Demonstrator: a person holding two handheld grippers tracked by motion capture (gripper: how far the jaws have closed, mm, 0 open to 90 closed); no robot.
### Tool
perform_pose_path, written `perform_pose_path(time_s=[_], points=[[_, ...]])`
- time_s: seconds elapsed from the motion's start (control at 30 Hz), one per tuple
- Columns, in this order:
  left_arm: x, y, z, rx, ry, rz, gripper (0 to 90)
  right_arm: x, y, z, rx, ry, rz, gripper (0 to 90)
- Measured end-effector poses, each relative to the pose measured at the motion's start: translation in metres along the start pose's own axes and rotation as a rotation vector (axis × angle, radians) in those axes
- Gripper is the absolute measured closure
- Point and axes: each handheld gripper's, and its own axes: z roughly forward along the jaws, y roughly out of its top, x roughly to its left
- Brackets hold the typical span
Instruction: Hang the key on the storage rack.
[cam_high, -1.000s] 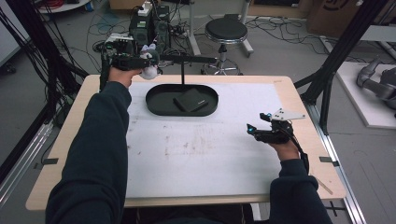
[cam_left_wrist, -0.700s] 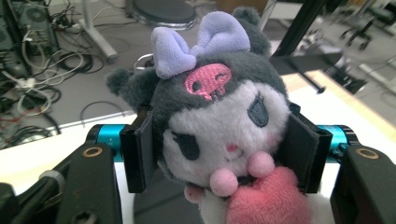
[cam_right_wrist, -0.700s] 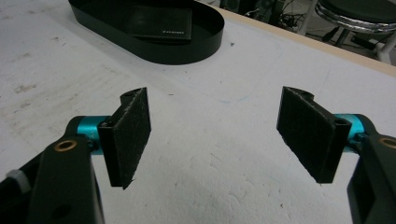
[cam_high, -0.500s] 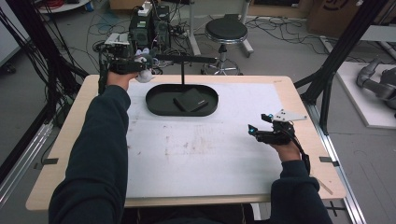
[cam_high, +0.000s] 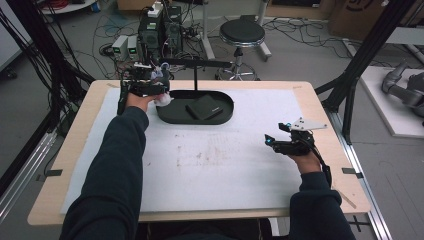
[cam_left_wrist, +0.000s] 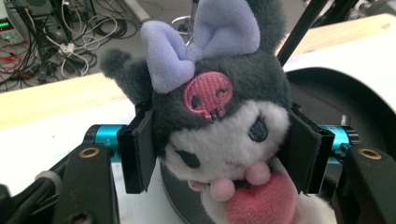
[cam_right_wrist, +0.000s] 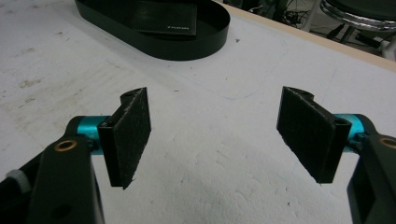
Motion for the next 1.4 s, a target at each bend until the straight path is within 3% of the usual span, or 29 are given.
perform_pose_path(time_s=[0.1, 0.17, 0.3, 0.43, 0.5, 0.6, 0.73, 1.03, 1.23, 1.4], points=[[-0.002, -0.007, 0.008, 0.028, -0.014, 0.008, 32.5, 0.000, -0.001, -0.001, 0.001, 0.001, 0.002, 26.5], [-0.003, -0.014, 0.015, 0.072, -0.023, 0.008, 31.1, -0.001, -0.001, -0.001, 0.001, 0.000, 0.006, 26.5], [0.001, -0.030, 0.016, 0.085, -0.042, -0.025, 30.6, -0.001, -0.002, -0.001, -0.001, -0.002, 0.006, 26.5], [0.007, -0.040, 0.005, 0.076, -0.078, -0.063, 30.6, -0.001, -0.002, 0.001, 0.003, 0.001, 0.010, 26.5], [0.006, -0.042, -0.006, 0.033, -0.116, -0.075, 30.6, -0.001, -0.002, 0.001, 0.001, 0.004, 0.010, 26.5], [0.000, -0.042, -0.025, -0.049, -0.162, -0.058, 29.9, -0.003, -0.002, 0.001, 0.002, 0.002, 0.008, 26.5], [-0.008, -0.049, -0.045, -0.120, -0.201, -0.027, 21.3, -0.003, -0.003, 0.000, 0.004, -0.003, -0.004, 26.5], [-0.022, -0.083, -0.088, -0.254, -0.191, 0.151, 18.5, -0.002, -0.006, -0.010, -0.020, -0.017, -0.033, 24.1], [-0.026, -0.112, -0.113, -0.319, -0.202, 0.155, 18.6, 0.001, -0.006, -0.014, -0.017, -0.033, -0.042, 22.9], [-0.026, -0.128, -0.121, -0.333, -0.193, 0.153, 18.6, 0.004, -0.004, -0.015, -0.015, -0.042, -0.050, 22.6]])
